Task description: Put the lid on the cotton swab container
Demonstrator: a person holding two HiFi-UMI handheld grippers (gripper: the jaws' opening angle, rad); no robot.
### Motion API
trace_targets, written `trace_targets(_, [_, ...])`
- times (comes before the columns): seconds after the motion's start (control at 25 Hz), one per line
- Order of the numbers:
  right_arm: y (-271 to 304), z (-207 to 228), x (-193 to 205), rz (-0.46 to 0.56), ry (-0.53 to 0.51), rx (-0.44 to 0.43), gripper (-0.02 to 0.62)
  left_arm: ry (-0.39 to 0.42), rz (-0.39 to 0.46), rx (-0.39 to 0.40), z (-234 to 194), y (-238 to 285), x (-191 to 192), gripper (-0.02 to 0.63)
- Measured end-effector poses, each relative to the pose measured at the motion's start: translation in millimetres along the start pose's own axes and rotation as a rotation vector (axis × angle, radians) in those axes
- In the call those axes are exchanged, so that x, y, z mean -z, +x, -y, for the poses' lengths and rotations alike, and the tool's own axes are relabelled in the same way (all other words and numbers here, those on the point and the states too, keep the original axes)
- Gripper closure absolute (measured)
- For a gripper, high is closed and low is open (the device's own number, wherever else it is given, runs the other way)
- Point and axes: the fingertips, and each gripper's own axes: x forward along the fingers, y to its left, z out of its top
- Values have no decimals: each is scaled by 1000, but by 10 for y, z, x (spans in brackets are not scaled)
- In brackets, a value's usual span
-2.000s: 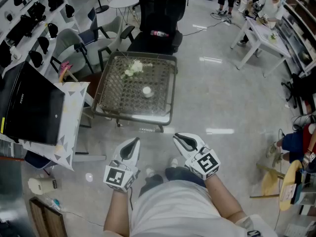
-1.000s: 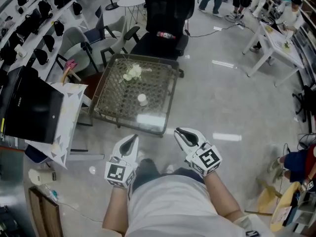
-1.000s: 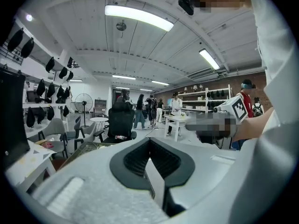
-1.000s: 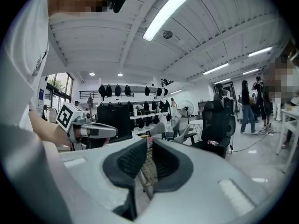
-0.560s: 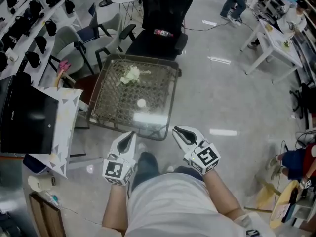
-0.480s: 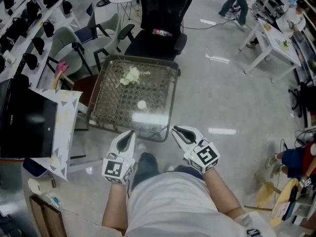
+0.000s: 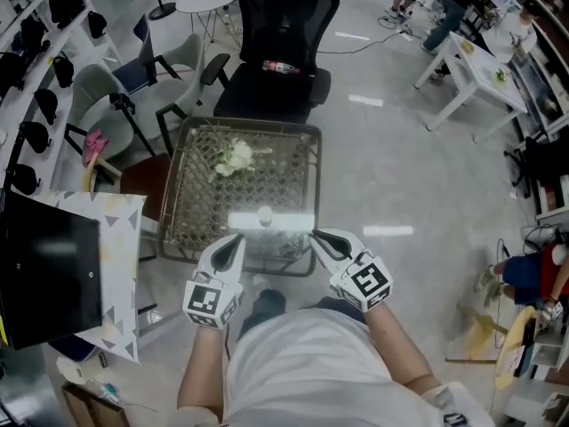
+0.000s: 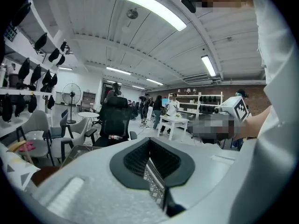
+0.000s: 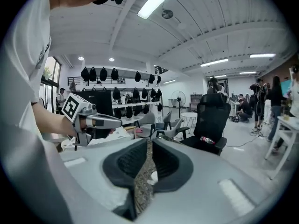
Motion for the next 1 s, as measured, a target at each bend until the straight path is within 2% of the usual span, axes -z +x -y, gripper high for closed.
trace_targets(0.12, [194,62,12,-35,-33,37,557,-2,-17,34,-213,59,44,597])
trace_targets(0.28, [367,147,77,-69,-19,69,557,3,-55,82,-389,116,123,597])
trace_targets(0.48, [545,222,177,-124,-22,57,557,3,-89,101,-498,204,219,597])
trace_targets(0.68, [773,397,313,-172,-38,-5,557,-24,-113,65,-597,402,259,597])
trace_targets(1.0, [1139,727,519,-241,-39,-187,557,-66,-160,-62,-708,718,286,597])
